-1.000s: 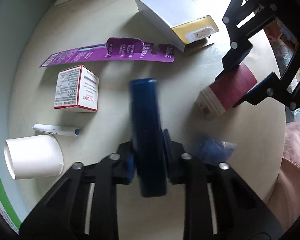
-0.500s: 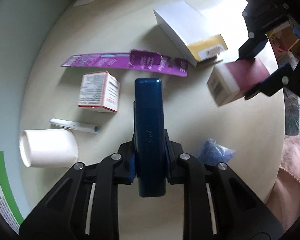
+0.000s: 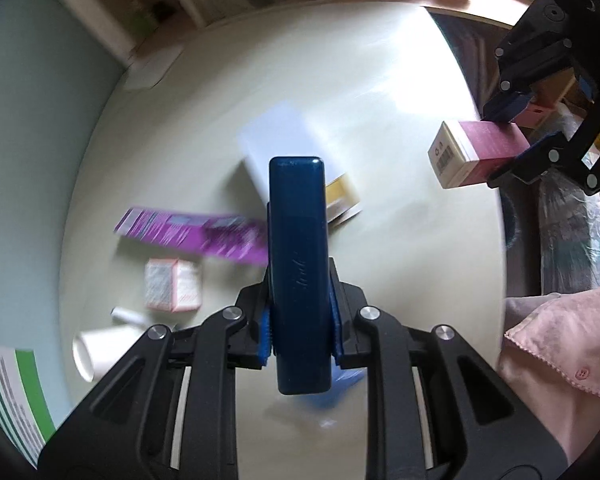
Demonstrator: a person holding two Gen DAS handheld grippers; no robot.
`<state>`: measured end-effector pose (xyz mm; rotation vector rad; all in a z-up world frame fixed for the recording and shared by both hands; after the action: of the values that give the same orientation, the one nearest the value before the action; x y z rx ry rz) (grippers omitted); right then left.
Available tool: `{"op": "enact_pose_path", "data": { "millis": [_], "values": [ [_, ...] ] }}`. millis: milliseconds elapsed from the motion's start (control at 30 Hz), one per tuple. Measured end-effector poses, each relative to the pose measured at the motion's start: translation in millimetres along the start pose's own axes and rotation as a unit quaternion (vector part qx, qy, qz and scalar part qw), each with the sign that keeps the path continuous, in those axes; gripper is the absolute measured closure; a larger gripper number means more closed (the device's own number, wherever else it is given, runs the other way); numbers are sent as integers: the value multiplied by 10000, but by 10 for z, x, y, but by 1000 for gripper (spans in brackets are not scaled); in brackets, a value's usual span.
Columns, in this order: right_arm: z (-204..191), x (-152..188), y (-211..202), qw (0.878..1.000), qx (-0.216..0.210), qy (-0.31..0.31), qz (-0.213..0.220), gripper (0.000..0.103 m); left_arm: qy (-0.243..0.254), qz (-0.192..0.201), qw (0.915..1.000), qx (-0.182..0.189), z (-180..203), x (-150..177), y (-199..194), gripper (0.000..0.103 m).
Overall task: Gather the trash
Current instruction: 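Carry the navy case and pink box over the wastebasket and release both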
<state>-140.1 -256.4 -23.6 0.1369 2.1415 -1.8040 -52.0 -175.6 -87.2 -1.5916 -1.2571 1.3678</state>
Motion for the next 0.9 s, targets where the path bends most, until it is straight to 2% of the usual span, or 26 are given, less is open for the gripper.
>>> {"op": "enact_pose_path", "data": {
  "millis": [233,400,600,900],
  "values": [
    [234,775,-427,9965,362,747,39,74,575,117,9977,333,804,-485,62,84],
    [342,1338,-676,9894,588,1328,43,74,999,127,9932,585,1474,-785,112,84],
    [393,1972,-920,9785,797,1900,27,74,1372,107,9868,857,2103,-1028,190,84],
    [420,2762,-1073,9591,990,2653,-15,74,1740,-35,9779,1155,2846,-1161,326,84]
  ]
}}
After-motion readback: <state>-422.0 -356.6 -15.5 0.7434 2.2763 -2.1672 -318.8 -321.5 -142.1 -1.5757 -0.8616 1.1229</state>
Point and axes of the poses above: each gripper's, at about its wrist camera, not at the fingertips, and y roughly the way its jaws point, z to its right, x to its underside, the point moved 6 cm from there along y, roughly the way its jaws point, and after that the axes turned 2 degrees about z, right-handed, at the moved point
